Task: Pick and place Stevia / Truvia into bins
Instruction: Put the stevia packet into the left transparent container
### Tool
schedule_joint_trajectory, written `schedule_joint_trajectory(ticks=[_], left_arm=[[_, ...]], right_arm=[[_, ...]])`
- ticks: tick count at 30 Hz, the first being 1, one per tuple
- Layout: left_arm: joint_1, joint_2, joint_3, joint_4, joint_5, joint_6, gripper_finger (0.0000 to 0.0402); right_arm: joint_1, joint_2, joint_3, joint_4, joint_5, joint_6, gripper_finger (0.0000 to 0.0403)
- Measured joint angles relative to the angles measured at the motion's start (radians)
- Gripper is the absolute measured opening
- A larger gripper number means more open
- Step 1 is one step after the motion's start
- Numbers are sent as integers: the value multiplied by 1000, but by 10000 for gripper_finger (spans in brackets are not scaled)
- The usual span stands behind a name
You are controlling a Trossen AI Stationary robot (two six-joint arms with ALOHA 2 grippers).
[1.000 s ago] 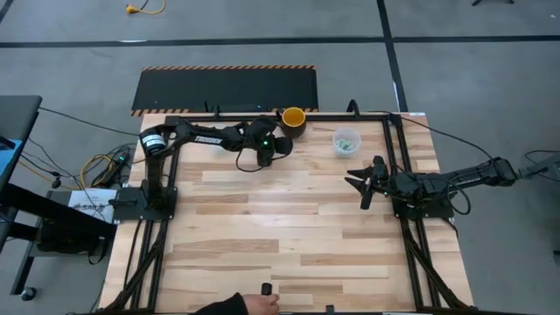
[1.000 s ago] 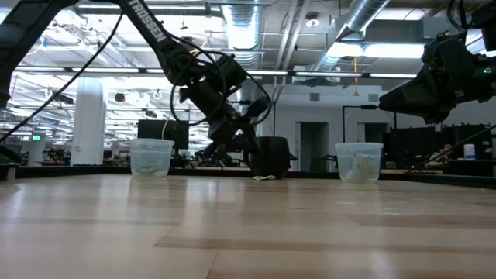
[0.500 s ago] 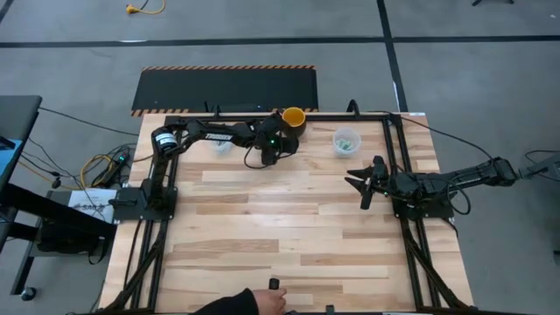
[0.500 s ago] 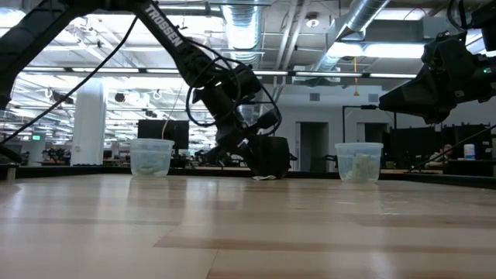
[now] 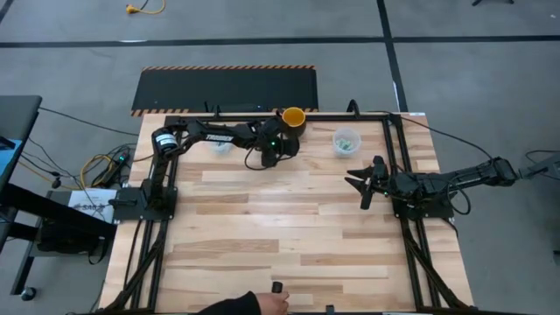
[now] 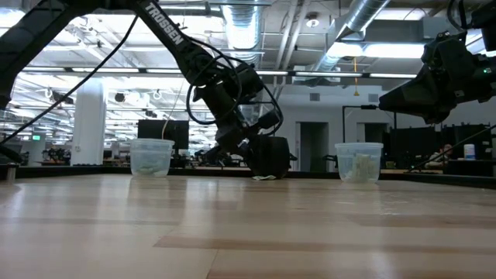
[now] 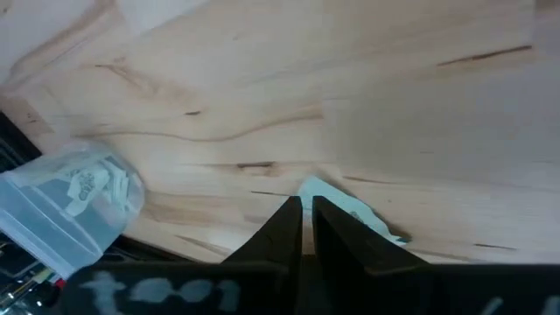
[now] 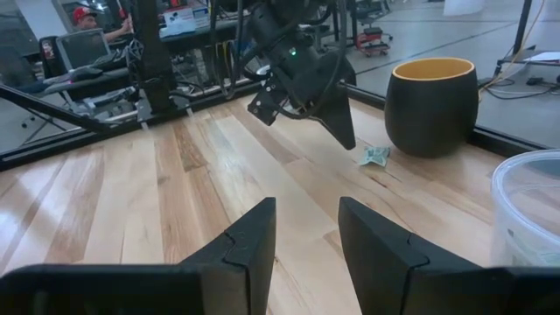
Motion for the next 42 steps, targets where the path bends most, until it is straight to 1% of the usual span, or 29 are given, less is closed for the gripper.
schedule_joint_trajectory(ticks=[7, 15, 21, 26, 29, 33, 36, 38, 42], left_arm=[[-3, 0, 0, -2, -33, 25, 22], [-4, 0, 0, -2, -39, 36, 22], [-4, 0, 16, -39, -18, 20, 21], [-4, 0, 17, -46, 7, 5, 4], [0, 10, 19, -39, 19, -2, 3], [5, 46, 59, -35, 16, -18, 2], [10, 52, 92, -96, -5, -35, 1], [12, 61, 118, -77, 4, -41, 0], [11, 76, 164, -164, 12, -60, 0]], right_arm=[[0, 0, 0, 0, 0, 0, 121], [0, 0, 0, 0, 0, 0, 121], [0, 0, 0, 0, 0, 0, 121], [0, 0, 0, 0, 0, 0, 121], [0, 0, 0, 0, 0, 0, 121], [0, 0, 0, 0, 0, 0, 121], [0, 0, 0, 0, 0, 0, 121], [0, 0, 0, -1, 0, 0, 121], [0, 0, 0, -1, 0, 0, 121]])
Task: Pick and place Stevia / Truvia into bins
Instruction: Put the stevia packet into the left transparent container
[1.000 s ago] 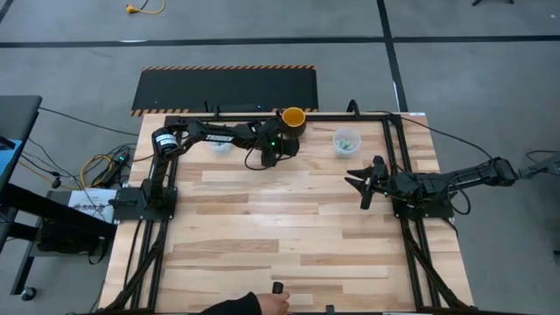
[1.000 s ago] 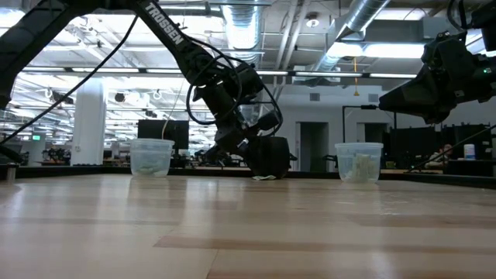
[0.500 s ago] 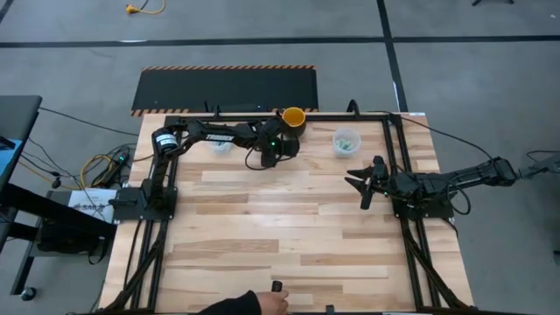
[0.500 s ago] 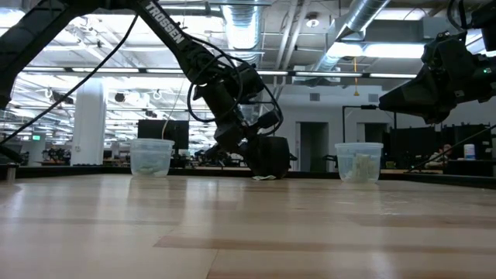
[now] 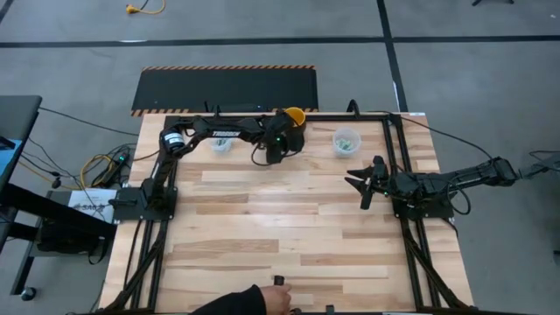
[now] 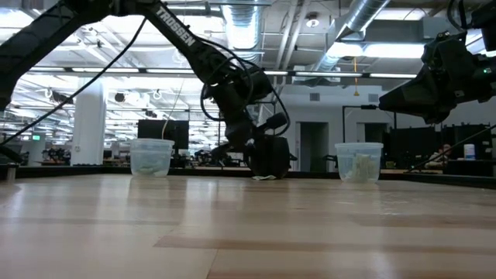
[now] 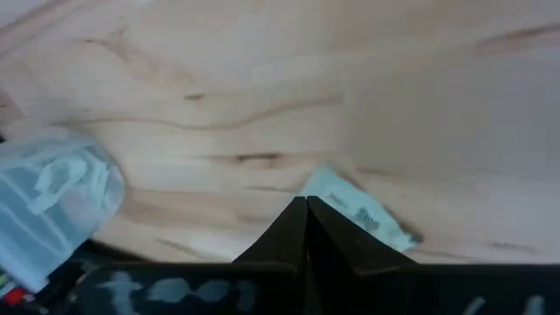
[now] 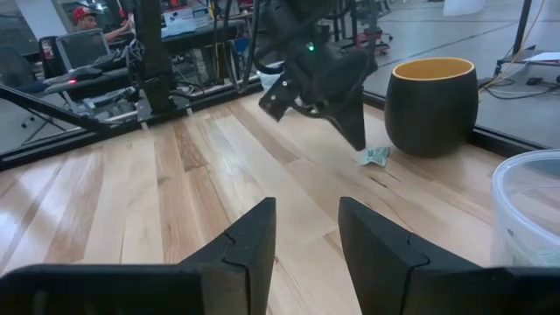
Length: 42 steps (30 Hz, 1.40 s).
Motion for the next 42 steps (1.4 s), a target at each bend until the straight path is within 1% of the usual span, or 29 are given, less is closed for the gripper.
schedule_joint_trajectory(ticks=[3, 10, 12, 15, 22, 25, 30, 33, 35, 36, 38, 42], left_arm=[[0, 9, 33, -75, 1, -50, 0], [0, 6, 98, -111, 72, -219, 0], [-2, 5, 106, -111, 107, -248, 0], [-6, 6, 111, -116, 130, -307, 0], [-11, 6, 113, -89, 130, -474, 0], [-11, 6, 113, -105, 122, -525, 0], [-11, 20, 113, -104, 90, -549, 0], [-4, 46, 114, -138, 65, -537, 0], [-4, 57, 115, -162, 21, -514, 0], [-4, 58, 120, -187, 18, -516, 0], [0, 57, 138, -172, 23, -517, 0], [4, 56, 143, -201, 34, -498, 0]], right_arm=[[0, 0, 0, 0, 0, 0, 121], [0, 0, 0, -1, 0, 0, 121], [0, 0, 0, -1, 0, 0, 121], [0, 0, 0, -1, 1, 0, 121], [0, 0, 0, -1, 1, 0, 121], [0, 0, 0, -1, 1, 0, 121], [0, 0, 0, -1, 1, 0, 121], [0, 0, 0, -1, 1, 0, 121], [0, 0, 0, -1, 1, 0, 121], [0, 0, 0, -1, 1, 0, 121], [0, 0, 0, -1, 1, 0, 121], [0, 0, 0, -1, 1, 0, 121]])
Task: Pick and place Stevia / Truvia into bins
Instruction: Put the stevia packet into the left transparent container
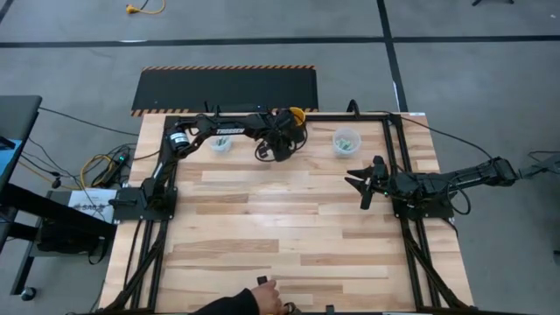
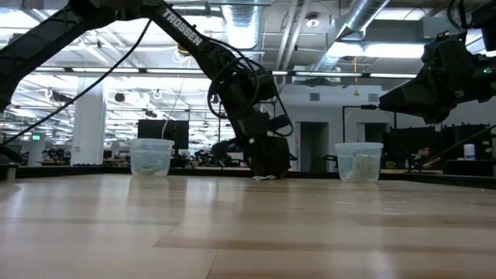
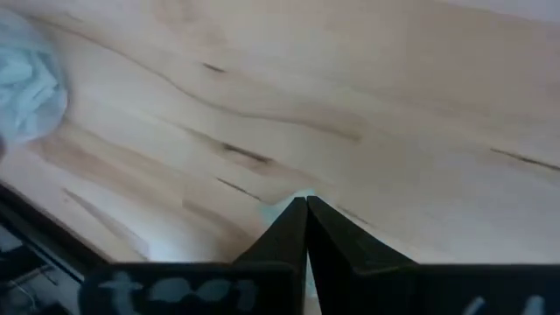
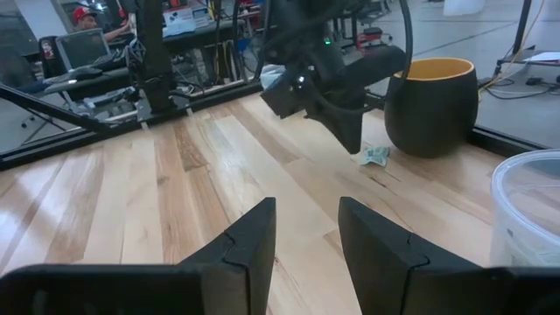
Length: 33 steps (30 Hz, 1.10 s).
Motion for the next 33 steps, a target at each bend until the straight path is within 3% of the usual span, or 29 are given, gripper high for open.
schedule_joint_trajectory(ticks=[11, 16, 33], left_arm=[[3, 0, 2, 2, -102, 281, 0], [13, 0, 2, 4, -75, 428, 0], [27, 15, 14, -22, -26, 459, 0]], right_arm=[[0, 0, 0, 0, -1, 0, 121], [0, 0, 0, 0, -1, 0, 121], [0, 0, 0, 1, -2, 0, 121]])
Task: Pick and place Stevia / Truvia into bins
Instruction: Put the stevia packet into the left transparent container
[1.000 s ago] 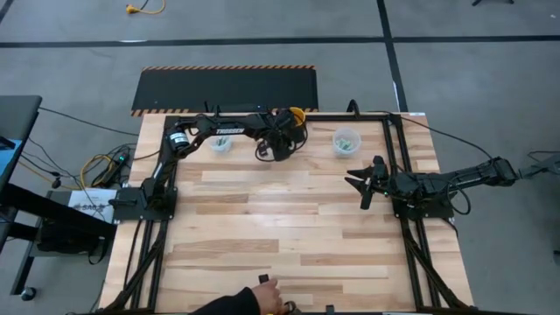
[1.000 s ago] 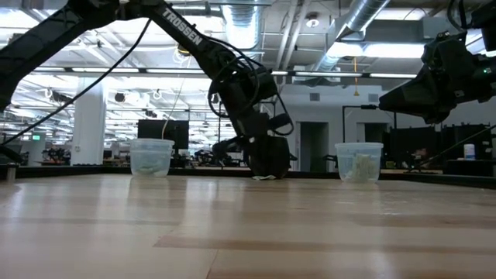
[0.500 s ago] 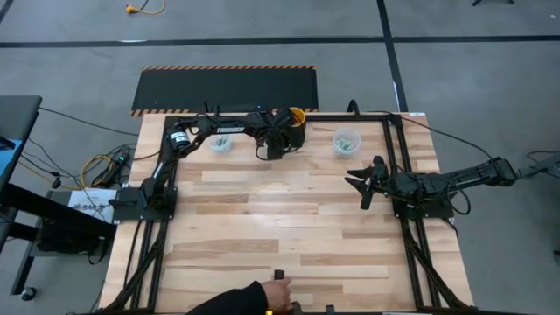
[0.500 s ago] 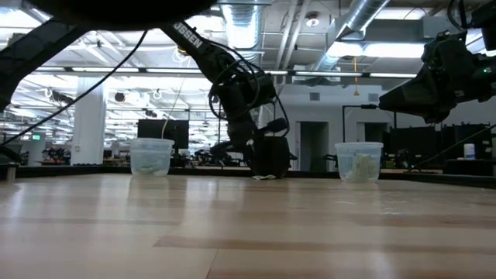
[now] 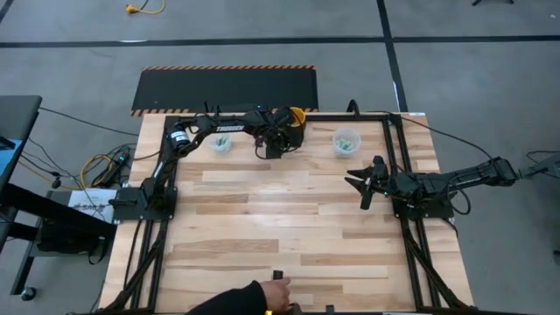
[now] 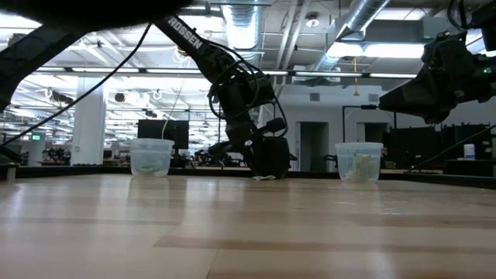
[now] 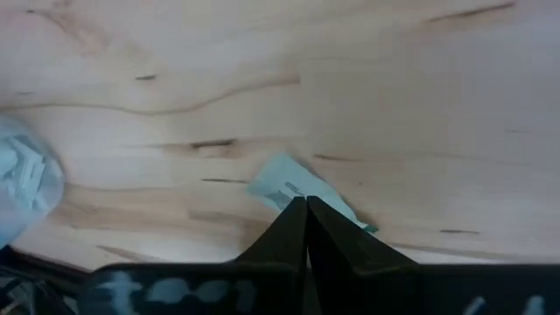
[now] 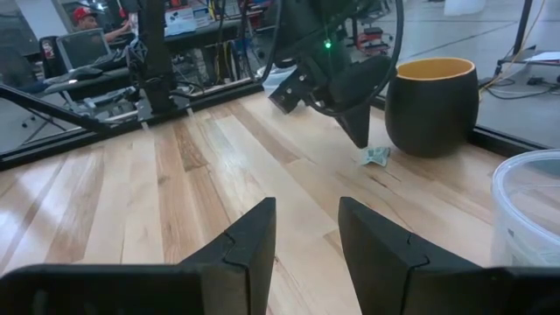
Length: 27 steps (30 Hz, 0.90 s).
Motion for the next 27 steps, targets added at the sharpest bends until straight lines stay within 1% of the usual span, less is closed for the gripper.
schedule_joint_trajectory(ticks=[3, 5, 8, 11, 14, 16, 19, 21, 22, 23, 24, 25, 27], left_arm=[[-8, 0, 0, -15, 3, -25, 0], [-20, -9, 0, -14, 18, -75, 0], [-33, -58, -1, -15, 59, -189, 0], [-48, -135, -1, -14, 131, -357, 0], [-68, -230, -8, -1, 207, -601, 0], [-80, -295, -13, 20, 255, -815, 0], [-92, -364, -24, 50, 264, -1268, 0], [-99, -385, -25, 22, 245, -1574, 0], [-101, -393, -25, -9, 252, -1691, 0], [-108, -402, -32, -54, 273, -1757, 0], [-121, -415, -50, -85, 295, -1775, 0], [-140, -431, -78, -98, 311, -1776, 0], [-195, -470, -168, -71, 300, -1791, 0]], right_arm=[[0, 0, 0, 0, 0, 0, 121], [0, 0, 0, 0, 0, 0, 121], [0, 0, 0, 0, 0, 0, 121], [0, 0, 0, 0, 0, 0, 121], [0, 0, 0, 0, 0, 0, 121], [0, 0, 0, 0, 0, 0, 121], [0, 0, 0, 0, 0, 0, 121], [0, 0, 0, 0, 0, 0, 121], [0, 0, 0, 0, 0, 0, 121], [0, 0, 0, 0, 0, 0, 121], [0, 0, 0, 0, 1, 0, 121], [0, 0, 0, 0, 1, 0, 121], [0, 0, 0, 0, 2, 0, 121]])
